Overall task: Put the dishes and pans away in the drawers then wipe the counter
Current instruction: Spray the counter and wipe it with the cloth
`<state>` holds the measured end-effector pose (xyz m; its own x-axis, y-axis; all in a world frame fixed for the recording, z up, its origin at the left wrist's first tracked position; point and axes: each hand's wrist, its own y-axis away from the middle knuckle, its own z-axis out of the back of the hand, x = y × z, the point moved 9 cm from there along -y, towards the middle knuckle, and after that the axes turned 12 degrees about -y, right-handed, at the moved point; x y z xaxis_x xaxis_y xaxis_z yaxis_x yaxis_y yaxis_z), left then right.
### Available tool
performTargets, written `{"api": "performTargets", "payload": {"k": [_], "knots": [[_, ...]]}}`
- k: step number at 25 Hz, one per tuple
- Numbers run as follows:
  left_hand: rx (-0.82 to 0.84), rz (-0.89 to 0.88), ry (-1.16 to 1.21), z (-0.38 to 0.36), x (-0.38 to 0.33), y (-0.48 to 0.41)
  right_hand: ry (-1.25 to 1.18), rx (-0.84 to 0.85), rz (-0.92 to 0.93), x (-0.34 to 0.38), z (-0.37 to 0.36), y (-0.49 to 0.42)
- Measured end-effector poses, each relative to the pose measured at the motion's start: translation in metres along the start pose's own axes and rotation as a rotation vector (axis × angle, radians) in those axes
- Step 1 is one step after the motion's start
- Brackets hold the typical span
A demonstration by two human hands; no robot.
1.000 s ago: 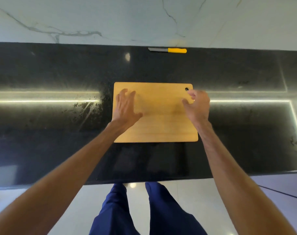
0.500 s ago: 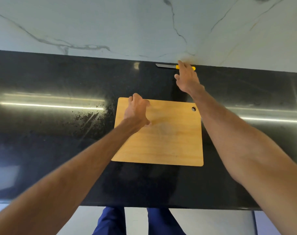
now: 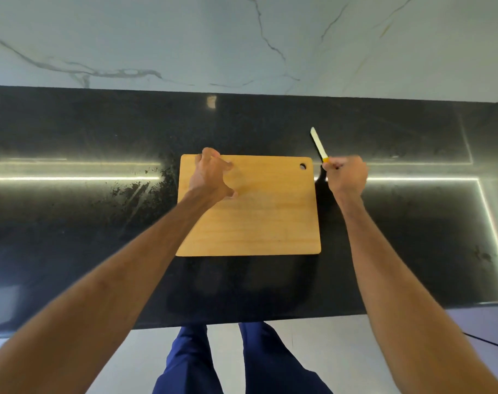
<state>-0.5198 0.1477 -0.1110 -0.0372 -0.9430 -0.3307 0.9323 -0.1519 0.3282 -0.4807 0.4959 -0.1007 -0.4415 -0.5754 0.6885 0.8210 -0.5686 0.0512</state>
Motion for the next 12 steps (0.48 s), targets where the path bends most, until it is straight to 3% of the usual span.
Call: {"api": "performTargets", "payload": {"k": [7,12], "knots": [[0.002,-0.018,-0.077,-0.006,-0.009,0.015,-0.139,-0.065,-0.161,-0.048,0.033,0.107],[-0.105,-0.029,-0.153,-0.007,-0.013,0.047,-0.284,-0.132,-0.187,-0.049,0.030,0.144]]}}
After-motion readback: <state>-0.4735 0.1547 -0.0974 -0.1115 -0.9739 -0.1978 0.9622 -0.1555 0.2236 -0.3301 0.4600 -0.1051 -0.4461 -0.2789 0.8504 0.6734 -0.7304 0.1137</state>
